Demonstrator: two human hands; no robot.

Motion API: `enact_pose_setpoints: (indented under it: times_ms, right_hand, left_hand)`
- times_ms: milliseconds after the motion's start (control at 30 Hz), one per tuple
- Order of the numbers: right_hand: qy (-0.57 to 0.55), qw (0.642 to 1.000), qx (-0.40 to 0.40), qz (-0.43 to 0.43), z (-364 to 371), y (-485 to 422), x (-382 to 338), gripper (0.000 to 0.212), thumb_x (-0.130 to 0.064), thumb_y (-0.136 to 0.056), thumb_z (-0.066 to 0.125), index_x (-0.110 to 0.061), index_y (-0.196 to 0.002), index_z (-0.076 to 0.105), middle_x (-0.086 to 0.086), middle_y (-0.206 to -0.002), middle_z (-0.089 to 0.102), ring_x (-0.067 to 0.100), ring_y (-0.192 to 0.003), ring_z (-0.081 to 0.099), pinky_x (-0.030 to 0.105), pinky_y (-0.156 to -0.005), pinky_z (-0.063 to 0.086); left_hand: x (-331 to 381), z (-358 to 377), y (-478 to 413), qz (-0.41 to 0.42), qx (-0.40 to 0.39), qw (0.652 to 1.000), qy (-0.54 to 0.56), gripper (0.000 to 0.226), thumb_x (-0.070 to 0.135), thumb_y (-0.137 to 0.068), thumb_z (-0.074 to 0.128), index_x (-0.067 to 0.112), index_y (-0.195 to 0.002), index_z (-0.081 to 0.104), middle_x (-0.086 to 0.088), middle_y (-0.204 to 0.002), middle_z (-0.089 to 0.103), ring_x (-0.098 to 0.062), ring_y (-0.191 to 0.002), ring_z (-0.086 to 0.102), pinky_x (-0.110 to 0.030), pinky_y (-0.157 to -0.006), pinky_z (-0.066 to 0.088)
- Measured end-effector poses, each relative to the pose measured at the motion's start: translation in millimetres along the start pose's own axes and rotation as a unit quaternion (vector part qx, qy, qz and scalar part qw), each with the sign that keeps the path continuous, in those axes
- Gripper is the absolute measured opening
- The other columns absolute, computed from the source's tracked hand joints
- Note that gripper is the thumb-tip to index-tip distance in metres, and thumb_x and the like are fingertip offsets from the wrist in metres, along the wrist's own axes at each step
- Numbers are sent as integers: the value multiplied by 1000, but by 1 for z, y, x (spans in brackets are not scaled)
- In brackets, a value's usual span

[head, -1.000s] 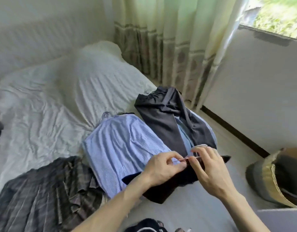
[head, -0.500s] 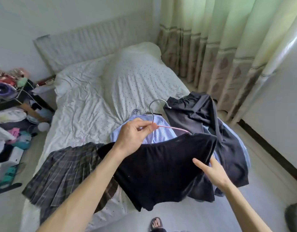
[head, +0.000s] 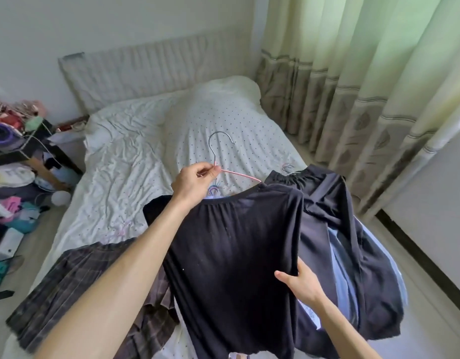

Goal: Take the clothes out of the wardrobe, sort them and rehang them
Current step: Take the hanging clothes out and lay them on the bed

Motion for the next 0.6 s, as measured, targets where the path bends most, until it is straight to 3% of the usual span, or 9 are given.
enact_pose_setpoints:
  times_ms: [67, 200, 267, 400, 500, 600]
  right_hand:
    - [13, 1000, 7, 11, 6, -28, -7, 44, -25, -87, 70, -37, -128, 57, -23, -108, 68, -7, -96, 62, 14, -77, 46]
    - [60, 997, 17, 40, 21, -85, -20, 49, -23, -90, 67, -32, -136, 52, -17, -113, 67, 2, -98, 62, 20, -82, 44]
    - [99, 993, 9, 56, 32, -117, -21, 49, -21, -92, 63, -27, -139, 49, -13, -111, 65, 7, -96, 59, 21, -80, 42]
    - [167, 981, 1, 102, 52, -177, -13, 31, -23, -94, 59, -19, -125, 53, -2, -110, 65, 18, -92, 55, 30, -80, 42]
    - [194, 972, -9, 133, 64, -216, -5, 22, -28, -95, 57, -18, -114, 52, 3, -102, 65, 24, -90, 57, 35, -79, 46]
    - [209, 966, -22, 150, 75, -248, 6, 20, -31, -95, 55, -18, -110, 51, 3, -98, 67, 27, -87, 63, 38, -82, 50]
  left_hand:
    - [-28, 6, -35, -20, -3, 1000, 8, 22, 57, -84, 70, 37, -76, 71, 18, -79, 71, -11, -87, 65, -36, -90, 50]
    - [-96, 25, -104, -64, -25, 998, 3, 25, 54, -87, 69, 29, -85, 74, 13, -80, 71, -14, -83, 64, -40, -91, 51]
    - [-130, 38, -134, -86, -37, 996, -7, 20, 50, -89, 68, 33, -79, 71, 9, -81, 71, -16, -83, 64, -40, -88, 50]
    - [-192, 67, -191, -114, -72, 991, -15, 18, 41, -91, 70, 39, -75, 64, 7, -77, 64, -12, -71, 56, -37, -79, 49]
    - [-234, 96, -230, -122, -116, 985, -29, 7, 34, -95, 66, 36, -89, 69, 5, -76, 58, -13, -67, 52, -27, -69, 45]
    - [-275, 130, -264, -129, -154, 978, -63, 13, 26, -100, 59, 32, -106, 69, 8, -71, 51, -9, -61, 47, -12, -54, 38]
Point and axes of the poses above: each hand's wrist, its own y-axis away from the middle knuckle, its own z-axis out of the palm, x = y × z, the point moved 9 cm from there along -y, towards the middle knuckle
